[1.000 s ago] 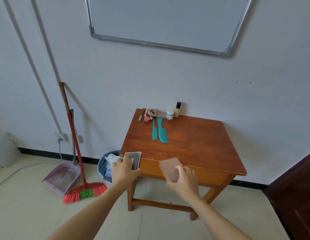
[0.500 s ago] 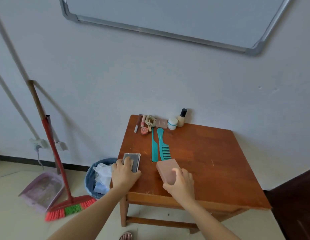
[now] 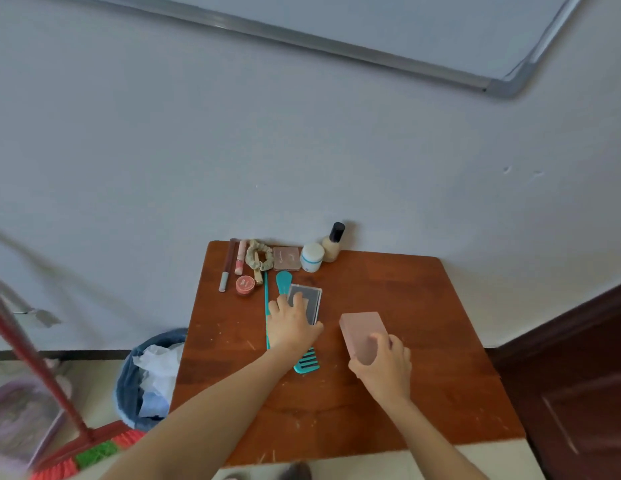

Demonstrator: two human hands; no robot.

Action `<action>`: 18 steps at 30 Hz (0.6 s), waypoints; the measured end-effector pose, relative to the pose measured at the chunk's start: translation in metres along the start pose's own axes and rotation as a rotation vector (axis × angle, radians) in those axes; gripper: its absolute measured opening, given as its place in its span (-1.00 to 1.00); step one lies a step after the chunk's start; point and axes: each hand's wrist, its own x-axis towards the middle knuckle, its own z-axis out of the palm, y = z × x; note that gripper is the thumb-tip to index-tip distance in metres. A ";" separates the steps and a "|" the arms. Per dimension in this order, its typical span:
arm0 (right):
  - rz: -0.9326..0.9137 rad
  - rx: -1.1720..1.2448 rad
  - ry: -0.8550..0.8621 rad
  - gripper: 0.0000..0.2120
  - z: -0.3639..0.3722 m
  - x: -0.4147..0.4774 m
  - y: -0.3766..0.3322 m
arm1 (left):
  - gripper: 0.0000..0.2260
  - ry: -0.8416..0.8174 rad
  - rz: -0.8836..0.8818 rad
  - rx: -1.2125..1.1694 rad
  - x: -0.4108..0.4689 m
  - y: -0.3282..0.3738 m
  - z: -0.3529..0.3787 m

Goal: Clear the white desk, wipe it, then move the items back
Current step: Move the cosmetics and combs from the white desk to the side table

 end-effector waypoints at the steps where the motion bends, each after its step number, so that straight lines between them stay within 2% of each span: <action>1: 0.001 0.006 -0.006 -0.45 -0.001 0.008 0.003 | -0.42 -0.004 -0.005 0.004 0.006 0.008 0.005; 12: -0.154 0.025 -0.061 -0.45 -0.003 0.083 0.019 | -0.41 0.038 -0.150 0.085 0.060 0.054 0.039; 18: -0.200 0.055 -0.050 -0.47 0.005 0.104 0.020 | -0.38 0.060 -0.218 0.239 0.063 0.056 0.048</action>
